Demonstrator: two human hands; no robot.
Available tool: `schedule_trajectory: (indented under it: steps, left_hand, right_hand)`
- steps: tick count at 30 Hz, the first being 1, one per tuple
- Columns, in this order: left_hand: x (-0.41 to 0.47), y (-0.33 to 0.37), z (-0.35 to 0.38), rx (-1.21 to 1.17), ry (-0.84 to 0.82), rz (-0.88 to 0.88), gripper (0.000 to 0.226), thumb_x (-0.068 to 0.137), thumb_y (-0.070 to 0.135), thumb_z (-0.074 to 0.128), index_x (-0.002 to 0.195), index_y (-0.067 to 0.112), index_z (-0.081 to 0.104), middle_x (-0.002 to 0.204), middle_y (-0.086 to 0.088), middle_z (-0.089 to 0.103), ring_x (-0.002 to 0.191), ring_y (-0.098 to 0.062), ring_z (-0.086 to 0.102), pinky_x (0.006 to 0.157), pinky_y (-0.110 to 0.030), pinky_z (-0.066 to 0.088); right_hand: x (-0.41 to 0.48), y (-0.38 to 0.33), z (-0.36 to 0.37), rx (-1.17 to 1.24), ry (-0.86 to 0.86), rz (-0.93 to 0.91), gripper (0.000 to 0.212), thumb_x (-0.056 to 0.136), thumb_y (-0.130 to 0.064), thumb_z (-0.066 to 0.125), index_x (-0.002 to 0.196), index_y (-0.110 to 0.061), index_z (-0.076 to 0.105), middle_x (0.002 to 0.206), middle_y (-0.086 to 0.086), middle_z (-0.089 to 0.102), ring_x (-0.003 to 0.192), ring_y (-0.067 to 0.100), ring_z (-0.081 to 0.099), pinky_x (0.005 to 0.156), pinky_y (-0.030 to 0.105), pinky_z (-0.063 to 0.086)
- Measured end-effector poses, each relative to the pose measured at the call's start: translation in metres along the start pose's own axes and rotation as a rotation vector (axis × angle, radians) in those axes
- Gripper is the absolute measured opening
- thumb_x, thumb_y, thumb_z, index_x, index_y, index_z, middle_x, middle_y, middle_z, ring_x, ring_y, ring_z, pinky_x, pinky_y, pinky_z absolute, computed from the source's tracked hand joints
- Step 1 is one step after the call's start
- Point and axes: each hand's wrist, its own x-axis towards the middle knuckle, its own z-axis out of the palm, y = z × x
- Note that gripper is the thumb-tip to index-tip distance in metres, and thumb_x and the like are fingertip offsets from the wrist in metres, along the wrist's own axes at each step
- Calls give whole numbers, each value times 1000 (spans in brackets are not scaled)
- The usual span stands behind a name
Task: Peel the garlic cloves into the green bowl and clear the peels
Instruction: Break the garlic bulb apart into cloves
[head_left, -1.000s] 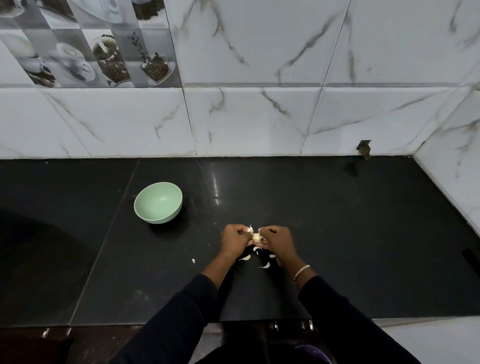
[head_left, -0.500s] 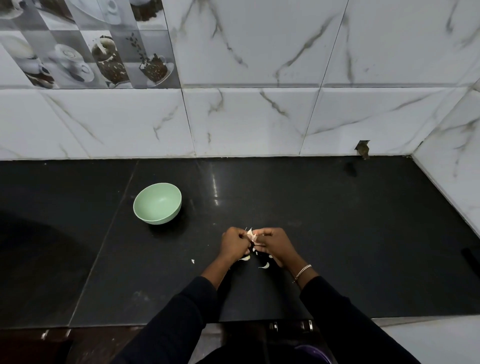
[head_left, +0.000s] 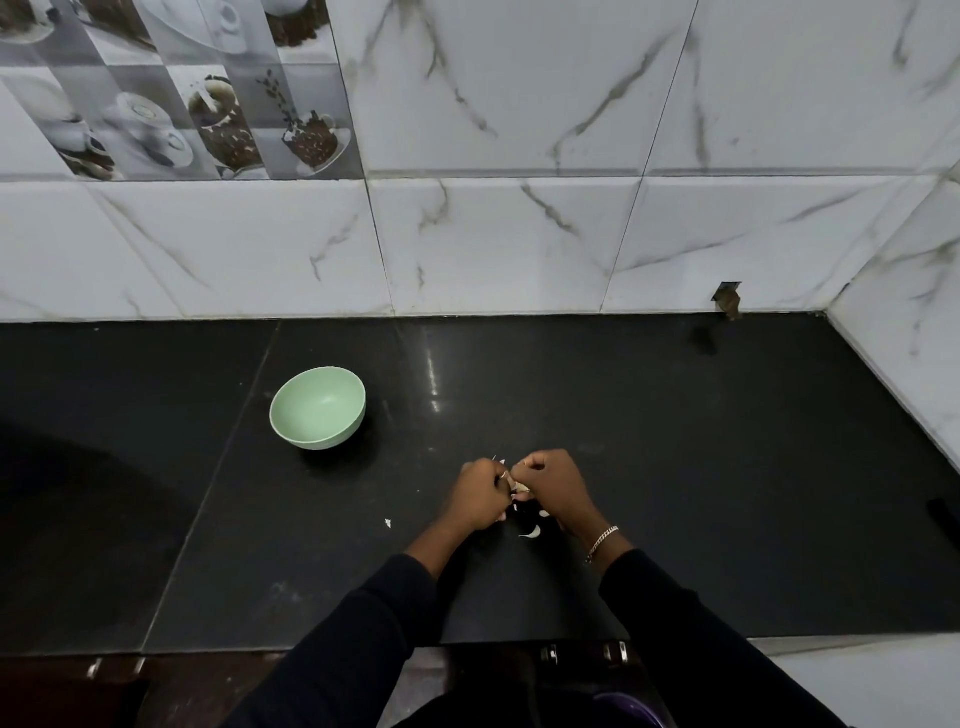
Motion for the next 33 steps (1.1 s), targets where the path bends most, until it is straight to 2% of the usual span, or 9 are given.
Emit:
schedule_trajectory:
  steps: [5, 9, 12, 14, 16, 21, 27, 30, 33]
  left_hand:
    - [-2, 1, 0, -216, -37, -55, 36, 95, 2, 44, 65, 10, 61, 47, 2, 59, 37, -5, 53, 46, -20, 44]
    - [-1, 0, 3, -386, -59, -109, 39, 98, 3, 47, 62, 10, 60, 43, 3, 56, 35, -3, 46, 43, -17, 36]
    - [1, -4, 6, -451, -70, -147, 33, 97, 3, 48, 69, -4, 65, 51, -7, 58, 36, -7, 45, 41, -19, 33]
    - [2, -6, 6, -487, -59, -162, 30, 97, 5, 49, 81, -13, 67, 60, -13, 59, 39, -9, 46, 41, -20, 33]
    - [2, -6, 5, -514, -44, -169, 27, 98, 4, 51, 82, -12, 67, 62, -11, 60, 40, -8, 49, 41, -18, 36]
    - [6, -8, 3, -669, 7, -216, 17, 96, -10, 49, 97, -14, 66, 77, -19, 68, 54, -17, 68, 56, -21, 57]
    - [16, -13, 4, -638, 63, -235, 19, 90, -4, 63, 98, 10, 71, 93, -16, 75, 87, -30, 76, 90, -44, 60]
    - [18, -14, 1, -610, 73, -221, 20, 90, -4, 65, 98, 13, 71, 90, -14, 74, 89, -29, 76, 90, -44, 60]
    - [13, -9, -4, -629, 91, -206, 13, 94, -6, 60, 102, 1, 68, 86, -11, 71, 78, -24, 74, 74, -31, 62]
  right_hand:
    - [1, 2, 1, 24, 22, -25, 22, 68, -19, 65, 68, 2, 67, 69, 20, 71, 60, 25, 71, 69, 46, 60]
    - [1, 1, 1, 40, 37, -21, 36, 59, -32, 66, 69, 3, 66, 63, 14, 69, 58, 23, 69, 65, 42, 56]
    - [1, 1, 2, 8, 66, -28, 39, 58, -37, 65, 68, 1, 66, 60, 11, 69, 57, 20, 68, 63, 41, 56]
    - [0, 3, 1, 26, 55, -26, 30, 64, -29, 67, 68, 1, 67, 62, 12, 69, 58, 20, 68, 65, 44, 58]
    - [-1, 2, 1, 51, 49, -14, 15, 73, -15, 67, 67, -2, 68, 63, 11, 68, 58, 19, 65, 63, 40, 56]
    - [2, 2, -2, 108, 124, 36, 18, 87, 0, 60, 71, -1, 69, 61, 5, 64, 55, 14, 60, 52, 27, 54]
    - [4, 3, -4, 173, 55, 64, 19, 92, 1, 54, 87, -1, 72, 82, 15, 73, 68, 19, 70, 59, 26, 57]
    - [6, 4, -6, 212, 37, 75, 16, 92, 4, 54, 96, -3, 69, 87, 17, 71, 72, 20, 71, 62, 27, 58]
    - [5, 3, -7, 195, -1, 60, 18, 91, 6, 56, 104, -1, 67, 85, 14, 70, 69, 17, 71, 62, 26, 58]
